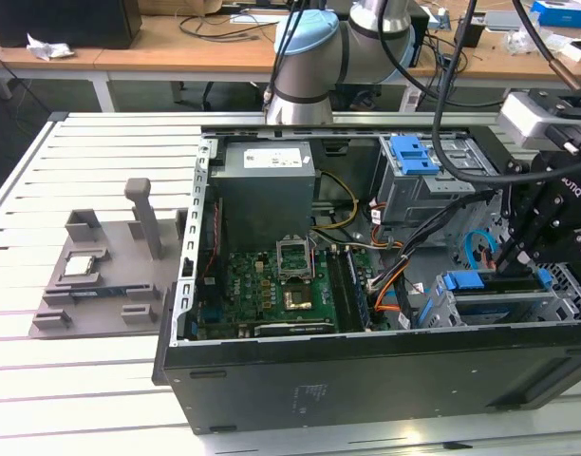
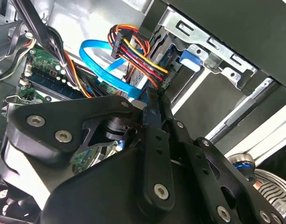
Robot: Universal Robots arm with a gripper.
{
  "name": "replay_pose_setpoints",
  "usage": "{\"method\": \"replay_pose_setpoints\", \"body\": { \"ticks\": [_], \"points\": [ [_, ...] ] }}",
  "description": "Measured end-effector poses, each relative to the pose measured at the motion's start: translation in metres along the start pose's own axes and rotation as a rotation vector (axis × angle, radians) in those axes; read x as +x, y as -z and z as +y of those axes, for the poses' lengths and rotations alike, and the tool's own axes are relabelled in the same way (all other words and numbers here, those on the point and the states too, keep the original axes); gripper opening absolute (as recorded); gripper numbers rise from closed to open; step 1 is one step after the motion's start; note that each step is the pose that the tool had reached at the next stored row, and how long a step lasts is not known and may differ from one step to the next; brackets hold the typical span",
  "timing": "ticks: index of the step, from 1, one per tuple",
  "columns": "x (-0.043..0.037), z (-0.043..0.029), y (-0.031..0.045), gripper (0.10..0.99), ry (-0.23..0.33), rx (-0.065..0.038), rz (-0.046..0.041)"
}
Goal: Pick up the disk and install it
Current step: 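Insert the second disk wire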
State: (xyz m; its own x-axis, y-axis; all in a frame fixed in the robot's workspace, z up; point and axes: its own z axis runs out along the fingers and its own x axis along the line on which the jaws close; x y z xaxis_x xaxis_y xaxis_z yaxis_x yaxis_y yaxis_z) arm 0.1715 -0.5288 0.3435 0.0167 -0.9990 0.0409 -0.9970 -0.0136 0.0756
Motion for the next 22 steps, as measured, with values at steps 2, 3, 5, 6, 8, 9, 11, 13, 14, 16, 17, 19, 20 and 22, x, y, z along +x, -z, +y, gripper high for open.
{"method": "replay_pose_setpoints", "body": {
  "ticks": [2,3,5,6,8,9,11,13,14,16,17,19,20,22],
  "points": [
    [0.0001,-0.0002,-0.0011,0.161,0.001,0.0,0.0003],
    [0.0003,-0.0003,-0.002,0.161,0.001,0.0,0.0004],
    [0.0005,-0.0004,-0.0045,0.161,0.001,0.0,0.0011],
    [0.0006,-0.0004,-0.0057,0.161,0.001,0.0,0.0015],
    [0.0007,-0.0004,-0.0075,0.161,0.001,0.0,0.001],
    [0.0008,-0.0004,-0.0076,0.161,0.001,0.0,0.0009],
    [0.0007,-0.0005,-0.0081,0.173,0.001,0.0,-0.0005],
    [0.0008,-0.0005,-0.0086,0.227,0.001,0.0,-0.0011],
    [0.0008,-0.0005,-0.0081,0.227,0.001,0.0,-0.0003],
    [0.0009,-0.0002,-0.0046,0.298,0.001,0.0,-0.0002],
    [0.0007,0.0002,0.0002,0.298,0.001,0.001,0.0001],
    [-0.0018,0.0015,0.0159,0.282,0.0,0.001,0.0019],
    [-0.0025,0.0016,0.0189,0.216,0.0,0.001,0.0024],
    [-0.0045,0.0023,0.028,0.106,0.0,0.001,0.0041]
  ]
}}
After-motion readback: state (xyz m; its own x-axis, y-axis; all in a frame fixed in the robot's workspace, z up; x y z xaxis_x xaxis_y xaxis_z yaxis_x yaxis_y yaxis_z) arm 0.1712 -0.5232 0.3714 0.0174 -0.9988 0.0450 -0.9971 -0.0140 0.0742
